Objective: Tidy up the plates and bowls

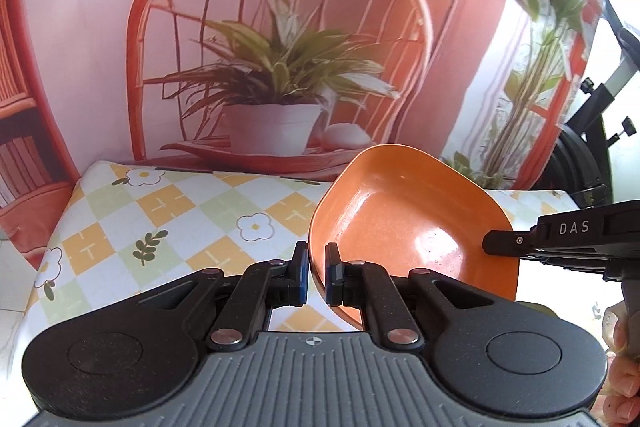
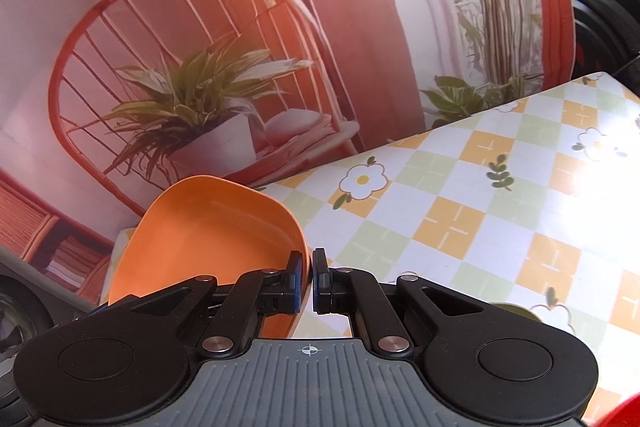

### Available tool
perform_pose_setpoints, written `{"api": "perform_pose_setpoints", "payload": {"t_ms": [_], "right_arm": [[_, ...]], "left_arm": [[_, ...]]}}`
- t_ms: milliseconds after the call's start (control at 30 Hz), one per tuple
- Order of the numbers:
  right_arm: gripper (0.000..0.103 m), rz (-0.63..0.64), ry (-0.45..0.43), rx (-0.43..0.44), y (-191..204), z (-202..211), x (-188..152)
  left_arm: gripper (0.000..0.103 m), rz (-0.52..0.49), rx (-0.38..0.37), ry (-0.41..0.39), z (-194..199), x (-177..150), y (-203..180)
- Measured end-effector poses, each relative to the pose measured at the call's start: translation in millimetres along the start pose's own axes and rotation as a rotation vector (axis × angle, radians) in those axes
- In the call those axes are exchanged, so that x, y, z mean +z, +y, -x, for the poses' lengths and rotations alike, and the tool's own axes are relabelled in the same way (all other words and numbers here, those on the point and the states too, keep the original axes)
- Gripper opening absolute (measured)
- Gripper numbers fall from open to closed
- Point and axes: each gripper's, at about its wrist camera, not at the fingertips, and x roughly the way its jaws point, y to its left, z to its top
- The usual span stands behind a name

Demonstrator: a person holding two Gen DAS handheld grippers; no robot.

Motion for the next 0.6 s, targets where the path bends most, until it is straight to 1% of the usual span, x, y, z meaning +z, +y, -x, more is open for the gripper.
{"api": "perform_pose_setpoints", "payload": {"t_ms": [133,300,600], "right_arm": [[0.005,0.006,-0.020,0.003,-11,24,-4],[0.005,0.017,-0.025,-0.003,-32,49,-13],[0.005,0.031,-0.039,-0.050,-80,79,-27]], "left_arm": [[0.009,-0.019,-0.010,-0.021,18,-4,-17],[0.010,-0.032,-0.041,-0.035,34,-13,-37],[0.010,-0.069,-0.123,0.006,41,-46,-77]]}}
